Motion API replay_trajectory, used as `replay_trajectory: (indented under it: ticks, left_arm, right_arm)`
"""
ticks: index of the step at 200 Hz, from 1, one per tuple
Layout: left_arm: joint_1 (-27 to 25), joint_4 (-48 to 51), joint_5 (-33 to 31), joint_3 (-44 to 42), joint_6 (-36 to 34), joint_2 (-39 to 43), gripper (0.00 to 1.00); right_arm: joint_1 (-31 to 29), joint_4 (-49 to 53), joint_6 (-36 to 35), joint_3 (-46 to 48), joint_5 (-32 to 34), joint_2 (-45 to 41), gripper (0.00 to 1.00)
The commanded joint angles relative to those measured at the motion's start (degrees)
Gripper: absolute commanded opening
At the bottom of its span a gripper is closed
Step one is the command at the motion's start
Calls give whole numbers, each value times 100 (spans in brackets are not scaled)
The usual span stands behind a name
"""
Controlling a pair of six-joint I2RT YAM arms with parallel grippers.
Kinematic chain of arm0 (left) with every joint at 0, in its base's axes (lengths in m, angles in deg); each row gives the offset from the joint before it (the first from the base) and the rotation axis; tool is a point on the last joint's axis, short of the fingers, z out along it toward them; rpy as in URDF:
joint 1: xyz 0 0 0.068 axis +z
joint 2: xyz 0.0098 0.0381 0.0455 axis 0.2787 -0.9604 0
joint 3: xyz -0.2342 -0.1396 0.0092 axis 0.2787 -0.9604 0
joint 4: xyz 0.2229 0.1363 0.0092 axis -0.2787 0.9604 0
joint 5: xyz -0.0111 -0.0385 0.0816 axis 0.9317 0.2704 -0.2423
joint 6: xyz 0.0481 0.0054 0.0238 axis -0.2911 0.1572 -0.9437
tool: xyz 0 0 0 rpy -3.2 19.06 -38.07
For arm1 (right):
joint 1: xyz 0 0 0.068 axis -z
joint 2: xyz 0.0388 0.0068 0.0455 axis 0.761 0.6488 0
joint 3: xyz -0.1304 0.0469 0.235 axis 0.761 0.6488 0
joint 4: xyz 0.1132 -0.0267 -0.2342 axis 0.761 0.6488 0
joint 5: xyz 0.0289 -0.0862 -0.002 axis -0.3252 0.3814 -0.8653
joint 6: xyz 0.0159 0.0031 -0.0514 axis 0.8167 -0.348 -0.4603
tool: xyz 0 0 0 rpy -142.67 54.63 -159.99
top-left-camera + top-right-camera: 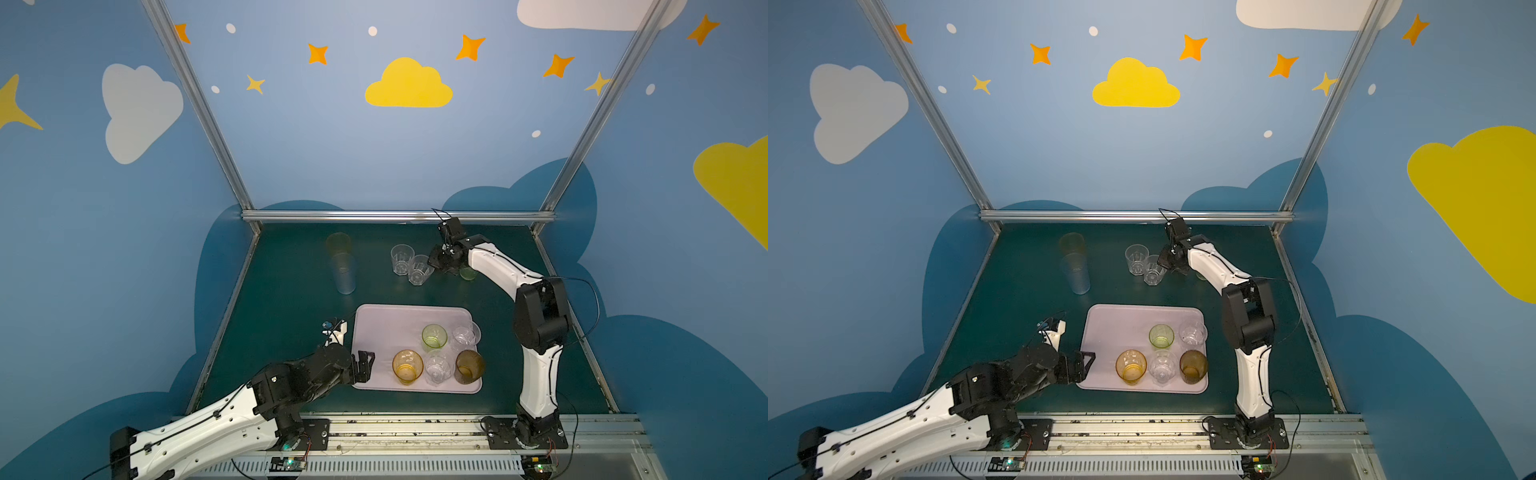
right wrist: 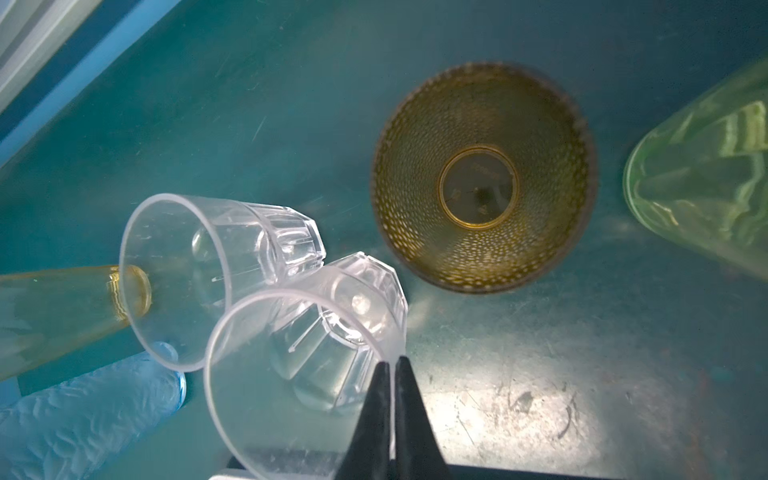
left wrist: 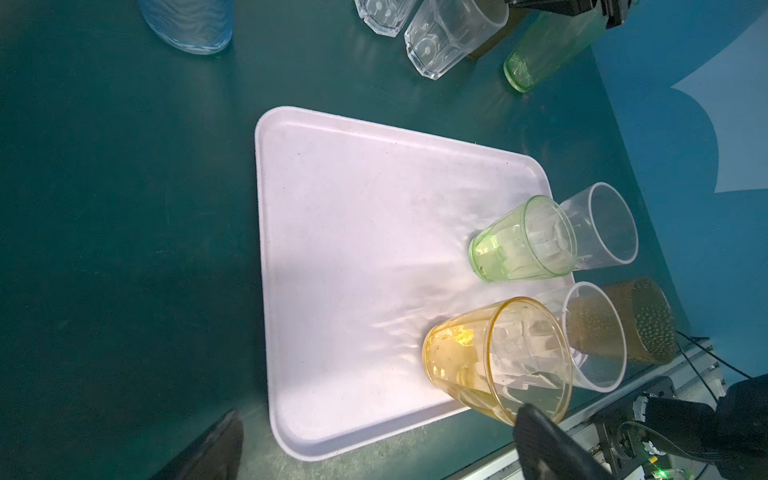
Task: Place the glasses into the tray
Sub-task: 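Lower the right gripper into the nearer clear glass and close on its rim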
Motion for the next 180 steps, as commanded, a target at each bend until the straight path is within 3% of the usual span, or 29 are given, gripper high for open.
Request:
replay_trajectory:
  ticks: [1,71,180]
  left_arm:
    - [31,-68,-26,-15,-27,-26,100]
    - [33,-111,-41,-32,-39,-58,100]
    - [42,-112,5,-59,3,-36,100]
  right_arm:
    - [20,149,-47,-165,42,169,10]
    - [-25,138,-159,-167,-123,186,12]
    - [-107,333,-462,170,-21,-8,3]
